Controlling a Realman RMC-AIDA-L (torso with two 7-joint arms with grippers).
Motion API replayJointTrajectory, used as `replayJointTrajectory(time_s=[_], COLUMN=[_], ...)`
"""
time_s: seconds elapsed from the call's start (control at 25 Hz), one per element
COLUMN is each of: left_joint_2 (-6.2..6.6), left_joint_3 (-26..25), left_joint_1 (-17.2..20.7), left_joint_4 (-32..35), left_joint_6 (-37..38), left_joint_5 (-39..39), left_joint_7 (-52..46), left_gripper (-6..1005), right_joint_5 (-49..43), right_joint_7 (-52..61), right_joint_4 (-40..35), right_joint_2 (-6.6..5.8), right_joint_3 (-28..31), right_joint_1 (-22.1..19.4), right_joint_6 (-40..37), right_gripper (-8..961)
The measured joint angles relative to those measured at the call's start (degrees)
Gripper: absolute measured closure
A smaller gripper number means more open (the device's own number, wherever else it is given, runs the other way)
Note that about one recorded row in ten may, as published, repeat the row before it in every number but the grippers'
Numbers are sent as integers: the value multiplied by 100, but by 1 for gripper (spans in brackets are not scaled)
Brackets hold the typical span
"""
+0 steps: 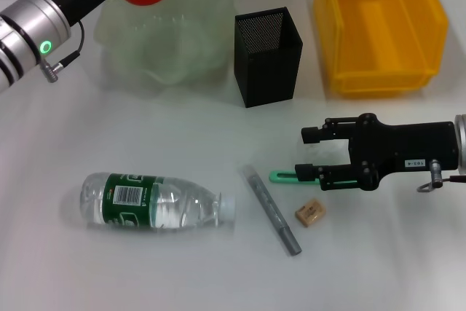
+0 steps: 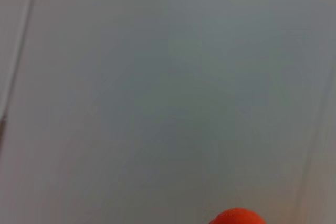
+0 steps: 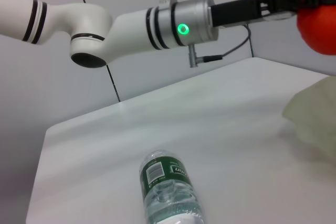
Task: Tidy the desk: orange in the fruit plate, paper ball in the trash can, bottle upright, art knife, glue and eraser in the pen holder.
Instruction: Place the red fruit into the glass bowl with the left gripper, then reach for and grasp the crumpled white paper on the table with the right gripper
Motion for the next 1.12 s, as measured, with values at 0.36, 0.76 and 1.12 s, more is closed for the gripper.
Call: replayJointTrajectory(time_s=[0.36,0.76,1.12], left_joint_2=[-30,-36,-32], left_joint_3=[-10,50,55], left_joint_1=[-271,-292,-292], left_joint_4=[-556,-630,-637], left_joint_6=[-669,-696,-542], left_joint_5=[-665,-695,-701], left_joint_7=[1228,1439,1393], left_gripper=[918,773,388], right_joint_5=[0,0,3], right_joint_7=[0,0,-1], right_joint_4=[0,0,0], right_joint_2=[9,15,45], right_joint_3=[3,0,33], right_joint_1=[3,3,-2], right_joint_6=[6,11,173], right_gripper=[257,255,255])
